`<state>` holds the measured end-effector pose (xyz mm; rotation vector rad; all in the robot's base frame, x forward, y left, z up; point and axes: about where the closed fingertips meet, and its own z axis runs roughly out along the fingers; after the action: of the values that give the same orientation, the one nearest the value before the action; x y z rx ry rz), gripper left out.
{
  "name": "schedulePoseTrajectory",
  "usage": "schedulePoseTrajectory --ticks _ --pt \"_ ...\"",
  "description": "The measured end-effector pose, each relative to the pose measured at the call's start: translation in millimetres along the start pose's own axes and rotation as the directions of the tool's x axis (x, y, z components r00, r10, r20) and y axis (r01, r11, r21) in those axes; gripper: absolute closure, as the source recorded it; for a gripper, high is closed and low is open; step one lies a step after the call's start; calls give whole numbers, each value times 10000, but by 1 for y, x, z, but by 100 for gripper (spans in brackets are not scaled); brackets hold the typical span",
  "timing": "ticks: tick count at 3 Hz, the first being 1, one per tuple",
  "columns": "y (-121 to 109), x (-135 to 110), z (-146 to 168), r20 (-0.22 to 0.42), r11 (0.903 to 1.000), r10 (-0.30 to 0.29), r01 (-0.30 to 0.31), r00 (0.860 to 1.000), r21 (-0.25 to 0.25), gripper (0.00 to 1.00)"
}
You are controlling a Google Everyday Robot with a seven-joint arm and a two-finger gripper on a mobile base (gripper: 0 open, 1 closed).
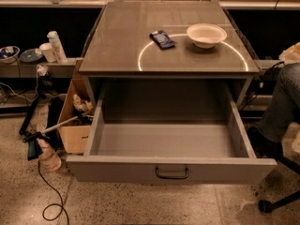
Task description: Close top drawer
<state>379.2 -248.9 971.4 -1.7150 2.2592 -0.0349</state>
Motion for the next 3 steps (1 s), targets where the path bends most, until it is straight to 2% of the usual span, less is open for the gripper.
schedulePoseTrajectory --ticks 1,2,3 --pt "0 0 0 0 10000 0 0 10000 1 0" --pt "0 0 0 0 10000 0 0 10000 1 18" --pt "0 0 0 1 10000 -1 1 10000 2 42"
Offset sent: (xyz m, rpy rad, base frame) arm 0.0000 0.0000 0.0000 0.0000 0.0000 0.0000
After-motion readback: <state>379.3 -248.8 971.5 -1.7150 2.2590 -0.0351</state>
